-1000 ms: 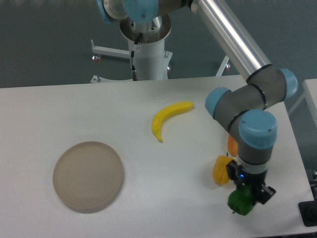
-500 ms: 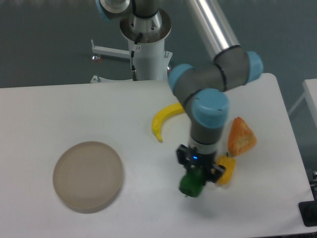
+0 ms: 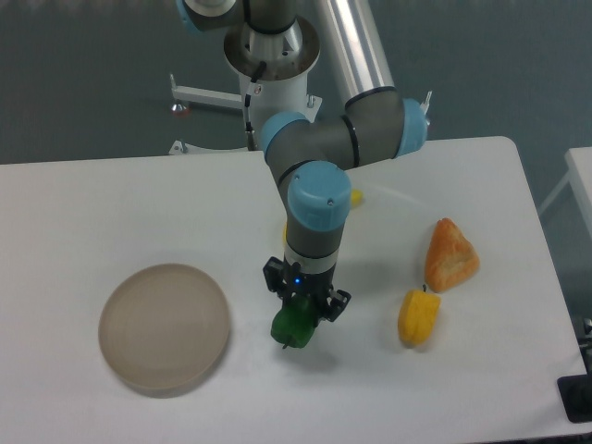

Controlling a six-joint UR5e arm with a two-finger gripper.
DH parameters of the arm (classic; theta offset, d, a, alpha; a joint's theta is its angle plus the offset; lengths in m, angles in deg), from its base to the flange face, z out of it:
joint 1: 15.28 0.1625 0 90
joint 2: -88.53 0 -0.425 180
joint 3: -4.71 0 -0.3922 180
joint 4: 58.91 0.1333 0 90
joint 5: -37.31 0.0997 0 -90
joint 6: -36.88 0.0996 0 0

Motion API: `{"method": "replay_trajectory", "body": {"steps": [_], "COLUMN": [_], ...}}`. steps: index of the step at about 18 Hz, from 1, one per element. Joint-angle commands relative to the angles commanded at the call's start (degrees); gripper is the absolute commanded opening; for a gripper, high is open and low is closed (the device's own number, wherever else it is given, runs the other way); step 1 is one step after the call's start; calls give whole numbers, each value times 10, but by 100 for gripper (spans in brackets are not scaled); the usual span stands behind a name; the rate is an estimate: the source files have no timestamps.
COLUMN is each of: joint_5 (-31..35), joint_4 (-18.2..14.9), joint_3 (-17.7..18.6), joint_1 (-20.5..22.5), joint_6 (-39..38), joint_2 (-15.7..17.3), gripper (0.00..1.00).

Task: Place the green pepper on the table
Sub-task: 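Lower the green pepper onto the table surface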

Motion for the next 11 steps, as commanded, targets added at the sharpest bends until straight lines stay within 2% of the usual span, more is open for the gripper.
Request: {"method": "replay_trajectory", "body": {"steps": [7, 8, 11], "joint_5": [3, 4, 4], "joint_4": [11, 11, 11], "joint_3": [4, 4, 4], "joint_1": [4, 5, 5], "joint_6": [17, 94, 97], "joint_2": [-8, -20, -21], "gripper": [37, 37, 37]}}
